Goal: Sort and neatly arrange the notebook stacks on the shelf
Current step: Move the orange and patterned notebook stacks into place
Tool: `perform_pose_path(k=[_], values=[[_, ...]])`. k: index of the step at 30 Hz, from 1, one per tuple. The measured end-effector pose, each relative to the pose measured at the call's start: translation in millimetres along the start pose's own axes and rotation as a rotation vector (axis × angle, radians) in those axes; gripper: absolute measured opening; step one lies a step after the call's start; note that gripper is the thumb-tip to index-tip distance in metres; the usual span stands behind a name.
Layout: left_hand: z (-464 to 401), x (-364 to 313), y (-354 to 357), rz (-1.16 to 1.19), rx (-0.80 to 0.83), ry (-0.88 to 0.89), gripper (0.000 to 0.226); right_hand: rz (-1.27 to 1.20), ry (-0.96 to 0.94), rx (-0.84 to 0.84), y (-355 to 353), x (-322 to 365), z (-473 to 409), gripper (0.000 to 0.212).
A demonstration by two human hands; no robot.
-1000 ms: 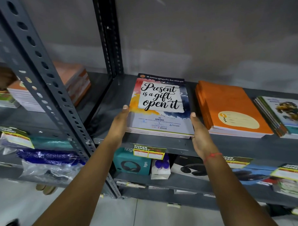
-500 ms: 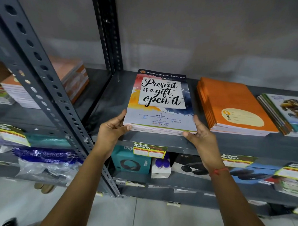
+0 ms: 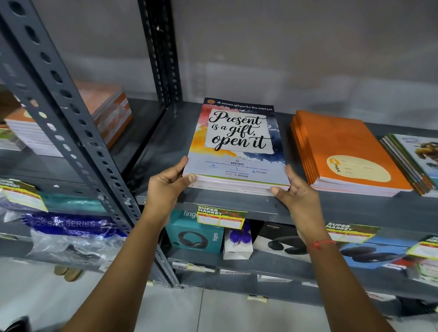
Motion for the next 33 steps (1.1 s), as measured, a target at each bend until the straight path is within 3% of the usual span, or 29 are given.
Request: perform_pose_path(k=[18, 29, 33], values=[[-1.0, -1.9, -2.1, -0.043, -0.173, 0.038, 0.043, 0.008, 0.007, -0.136, -0.2, -1.1, -1.3, 0.063], [1.6, -5.5, -0.7, -0.057, -0.18, 0.049, 0.043, 0.008, 0.024, -0.125, 0.6, 3.3, -0.1, 0.059], [13.2, -16.3, -1.8, -0.131, -0.212, 0.038, 0.043, -0.004, 0.026, -0.051, 0.8, 6.1, 5.9, 0.058]])
Point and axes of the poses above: each hand's wrist, its own z-axis away from the middle knuckle, its own y-axis out of the palm, x = y × z, the point moved 8 cm from there along -z, towards the middle knuckle, and after that the axes turned 9 degrees about -x, right-handed, at the moved point
